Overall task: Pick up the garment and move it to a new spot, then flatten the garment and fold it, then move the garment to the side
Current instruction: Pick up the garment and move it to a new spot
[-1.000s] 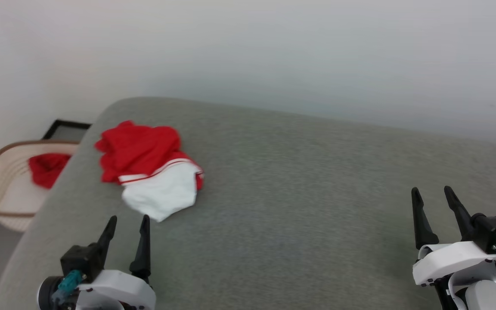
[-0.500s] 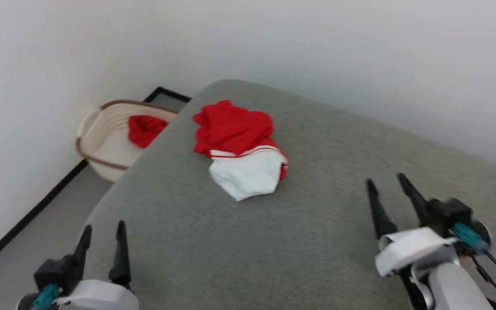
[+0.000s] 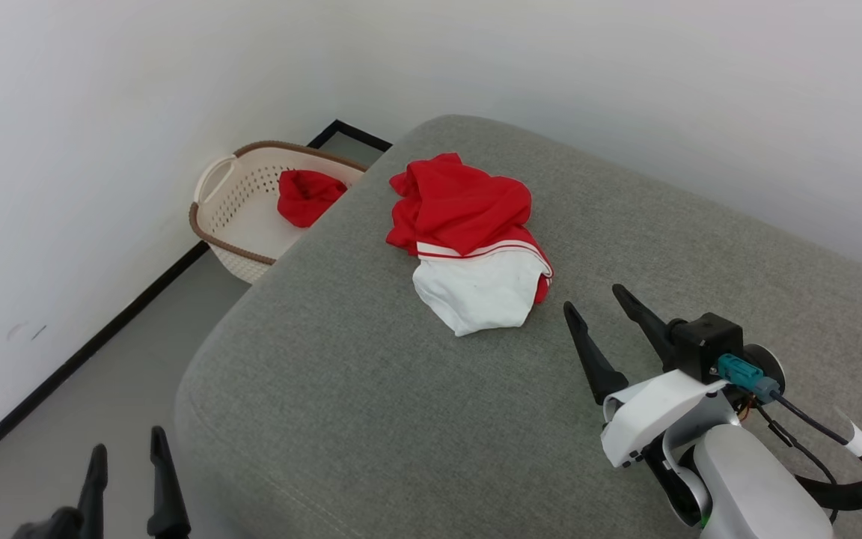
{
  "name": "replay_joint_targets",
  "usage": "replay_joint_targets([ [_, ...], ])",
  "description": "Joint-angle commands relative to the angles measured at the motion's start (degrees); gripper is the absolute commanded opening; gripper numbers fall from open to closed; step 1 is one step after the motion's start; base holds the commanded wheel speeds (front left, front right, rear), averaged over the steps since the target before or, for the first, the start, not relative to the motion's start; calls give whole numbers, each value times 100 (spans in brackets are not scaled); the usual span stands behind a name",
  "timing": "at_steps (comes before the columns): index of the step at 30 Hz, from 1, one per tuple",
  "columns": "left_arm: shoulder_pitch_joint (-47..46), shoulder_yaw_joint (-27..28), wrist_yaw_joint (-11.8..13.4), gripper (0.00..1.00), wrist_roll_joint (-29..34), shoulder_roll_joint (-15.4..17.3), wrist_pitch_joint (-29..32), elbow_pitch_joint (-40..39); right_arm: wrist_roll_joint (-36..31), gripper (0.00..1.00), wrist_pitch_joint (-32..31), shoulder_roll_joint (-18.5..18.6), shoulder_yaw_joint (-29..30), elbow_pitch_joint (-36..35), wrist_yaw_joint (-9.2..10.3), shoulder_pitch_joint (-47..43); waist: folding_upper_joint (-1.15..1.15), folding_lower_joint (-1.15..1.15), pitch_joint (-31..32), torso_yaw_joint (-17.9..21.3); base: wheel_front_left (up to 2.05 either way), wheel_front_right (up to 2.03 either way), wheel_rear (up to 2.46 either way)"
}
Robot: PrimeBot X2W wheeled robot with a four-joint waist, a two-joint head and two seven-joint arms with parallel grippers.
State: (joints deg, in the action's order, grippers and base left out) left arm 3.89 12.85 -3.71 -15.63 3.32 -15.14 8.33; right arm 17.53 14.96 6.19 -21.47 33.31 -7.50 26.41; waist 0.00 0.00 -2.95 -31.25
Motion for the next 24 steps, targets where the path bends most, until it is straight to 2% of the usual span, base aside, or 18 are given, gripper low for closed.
replay_joint_targets([
  [1, 108, -26, 53, 100, -25, -18, -2, -66, 94, 100, 26, 50, -74, -6, 2, 58, 0, 0, 14, 14, -12, -12, -12],
  [5, 229, -87, 126, 100, -35, -31, -1, -154, 192, 100, 28, 129, -158, -85, 2, 30, 0, 0, 31, 31, -3, -3, -3],
  [9, 147, -253, 50, 100, 82, -37, -1, -35, 267, 100, 29, 181, -88, -161, 2, -101, 0, 0, 70, 81, 0, 0, 0],
  [16, -753, -872, -254, 100, 428, 432, 119, 583, 111, 100, 29, 241, 267, -527, 2, -739, 0, 0, 166, 330, 0, 0, 0],
  [22, -1844, -1035, -352, 100, 257, 926, 166, 902, -75, 100, 30, 242, 127, -873, 3, -662, 0, 0, -479, 1517, 0, 0, 0],
  [24, -2211, -1121, -357, 100, 294, 1199, 216, 1030, -124, 100, 30, 239, 70, -962, 3, -590, 0, 0, -668, 1897, 0, 0, 0],
])
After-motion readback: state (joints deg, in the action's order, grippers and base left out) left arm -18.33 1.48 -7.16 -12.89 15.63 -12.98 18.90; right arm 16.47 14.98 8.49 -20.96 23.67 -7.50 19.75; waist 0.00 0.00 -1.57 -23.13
